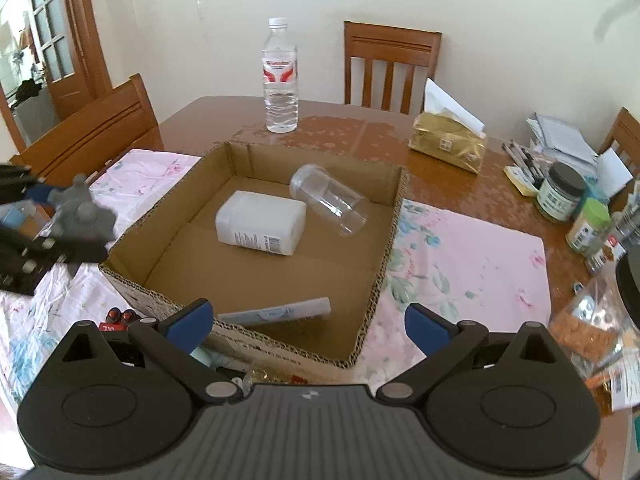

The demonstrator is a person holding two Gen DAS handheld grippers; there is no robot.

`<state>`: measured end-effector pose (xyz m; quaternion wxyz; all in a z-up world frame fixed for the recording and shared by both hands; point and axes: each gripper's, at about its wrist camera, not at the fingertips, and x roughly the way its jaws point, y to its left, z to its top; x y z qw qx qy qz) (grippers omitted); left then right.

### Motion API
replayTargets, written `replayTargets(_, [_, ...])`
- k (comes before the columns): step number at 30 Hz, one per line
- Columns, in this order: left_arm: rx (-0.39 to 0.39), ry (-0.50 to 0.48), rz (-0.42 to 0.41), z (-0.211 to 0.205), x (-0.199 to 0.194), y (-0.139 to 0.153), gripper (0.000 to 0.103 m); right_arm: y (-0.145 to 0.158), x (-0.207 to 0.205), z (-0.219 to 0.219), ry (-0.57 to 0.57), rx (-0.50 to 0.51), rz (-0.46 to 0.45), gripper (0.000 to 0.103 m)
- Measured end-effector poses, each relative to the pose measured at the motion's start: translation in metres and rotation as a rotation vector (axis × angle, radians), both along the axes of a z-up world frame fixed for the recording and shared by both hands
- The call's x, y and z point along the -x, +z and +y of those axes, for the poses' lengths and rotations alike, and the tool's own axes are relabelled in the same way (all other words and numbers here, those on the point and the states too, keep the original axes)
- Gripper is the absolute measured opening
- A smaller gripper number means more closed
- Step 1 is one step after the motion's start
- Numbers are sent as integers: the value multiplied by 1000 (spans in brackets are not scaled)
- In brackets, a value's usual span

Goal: Organize rigid objects
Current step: 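Place the pink card box and the elephant toy into the cardboard box, then move the left tool toward the red toy car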

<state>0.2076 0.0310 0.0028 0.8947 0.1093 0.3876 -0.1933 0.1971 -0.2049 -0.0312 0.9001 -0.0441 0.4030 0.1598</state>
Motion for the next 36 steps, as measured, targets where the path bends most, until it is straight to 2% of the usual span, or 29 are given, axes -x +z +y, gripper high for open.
replayTargets(5, [-8, 0, 7, -7, -21, -8, 75, 2, 7, -6, -20, 0, 0, 103])
replayTargets(7, [-13, 29, -7, -8, -28, -10, 82, 2, 9, -9, -35, 0, 1, 103])
replayTargets(8, [-15, 44, -15, -8, -30, -10, 92, 2, 10, -11, -44, 1, 3, 103])
replayTargets(9, [-16, 57, -30, -8, -31, -10, 96, 1, 10, -13, -52, 4, 5, 103])
replayTargets(11, [-13, 67, -49, -7, -31, -9, 96, -1, 12, -17, -69, 14, 9, 103])
replayTargets(24, [-13, 162, -25, 2, -5, -13, 99, -15, 18, -34, -134, 24, 52, 103])
replayTargets(28, [-20, 198, -29, 1, 10, -15, 99, -18, 24, -37, -133, 25, 61, 103])
replayTargets(36, [-13, 313, 15, 3, 39, -32, 99, -18, 41, -45, -101, 2, 46, 103])
